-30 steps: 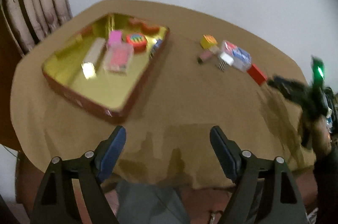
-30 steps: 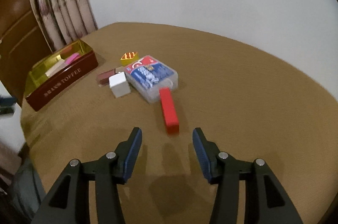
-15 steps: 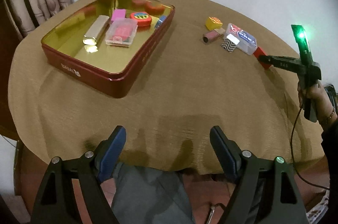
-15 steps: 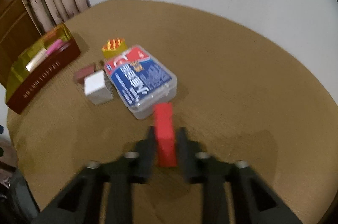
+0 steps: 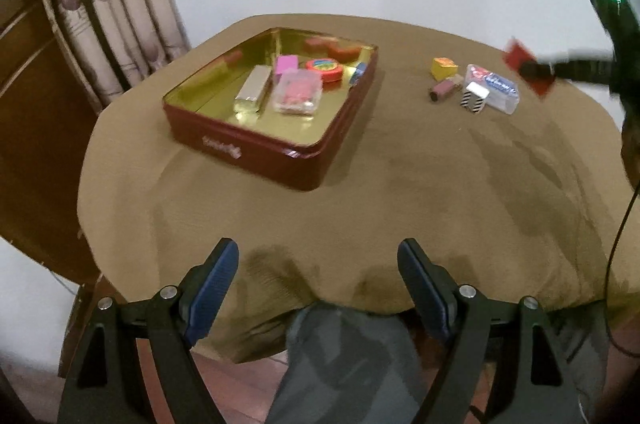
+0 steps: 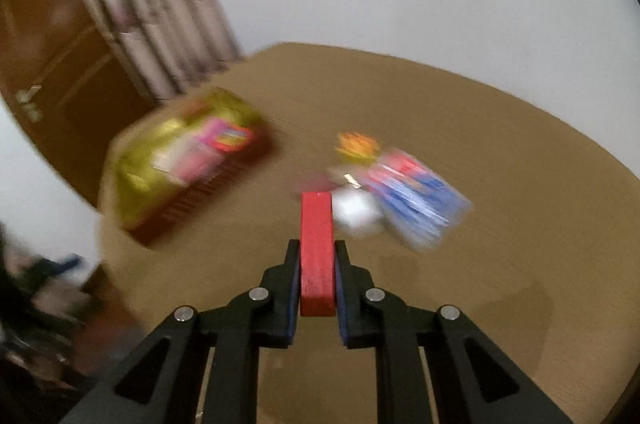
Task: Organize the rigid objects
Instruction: 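Carry the red block into the gold tin and open the right tool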
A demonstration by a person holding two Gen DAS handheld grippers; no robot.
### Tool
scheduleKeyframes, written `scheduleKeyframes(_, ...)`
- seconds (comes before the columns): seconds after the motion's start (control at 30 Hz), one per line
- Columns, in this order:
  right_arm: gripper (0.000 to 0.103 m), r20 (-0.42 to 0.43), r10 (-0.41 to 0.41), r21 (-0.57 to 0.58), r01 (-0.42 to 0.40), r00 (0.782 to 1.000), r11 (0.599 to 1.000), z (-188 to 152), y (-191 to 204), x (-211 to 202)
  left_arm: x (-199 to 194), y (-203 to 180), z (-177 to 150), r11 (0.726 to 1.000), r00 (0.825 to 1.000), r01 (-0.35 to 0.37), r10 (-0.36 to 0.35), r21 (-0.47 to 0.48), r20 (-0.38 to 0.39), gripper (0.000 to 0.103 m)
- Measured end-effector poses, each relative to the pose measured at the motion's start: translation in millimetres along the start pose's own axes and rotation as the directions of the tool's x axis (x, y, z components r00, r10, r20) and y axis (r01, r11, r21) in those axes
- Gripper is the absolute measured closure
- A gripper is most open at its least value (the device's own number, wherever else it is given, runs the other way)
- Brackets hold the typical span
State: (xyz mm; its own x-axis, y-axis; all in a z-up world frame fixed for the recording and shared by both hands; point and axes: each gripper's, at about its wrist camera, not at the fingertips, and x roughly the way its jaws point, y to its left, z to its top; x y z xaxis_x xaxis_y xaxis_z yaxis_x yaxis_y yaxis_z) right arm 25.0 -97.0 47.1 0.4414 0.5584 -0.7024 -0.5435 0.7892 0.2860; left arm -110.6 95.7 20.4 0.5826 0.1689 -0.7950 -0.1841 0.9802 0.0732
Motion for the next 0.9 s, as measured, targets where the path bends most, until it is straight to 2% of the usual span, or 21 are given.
scheduleKeyframes(0.13,0.088,-0.017,0.123,-0.006,-0.123,0.992,0.992,47.2,58.6,40.0,-1.1,14.6,-3.2,1.0,1.0,-0.017,0.017,-0.026,0.007,0.025)
scheduleKeyframes(0.3,0.088,-0.064,0.157,0.121,-0.149,0.985,0.981,80.3,81.6,97.5,-4.2,33.0,-5.5,0.999,1.0,-0.016,0.017,-0.051,0.019,0.025)
scheduleKeyframes(0.5,0.088,-0.089,0.072,0.21,-0.052,0.993,0.976,89.7,103.5,157.3,-2.3,42.2,-4.6,0.998,1.0,0.013,-0.011,-0.059,0.028,0.025)
scheduleKeyframes(0.7,0.088,-0.136,-0.012,0.292,0.052,0.991,0.955,77.2,97.0,176.9,0.3,51.9,-4.1,0.993,0.998,0.057,-0.057,-0.1,0.01,0.025)
scheduleKeyframes(0.9,0.086,-0.167,-0.056,0.309,0.106,0.984,0.945,68.3,95.5,190.2,4.3,52.9,-6.6,0.993,0.998,0.058,-0.059,-0.107,-0.01,0.024)
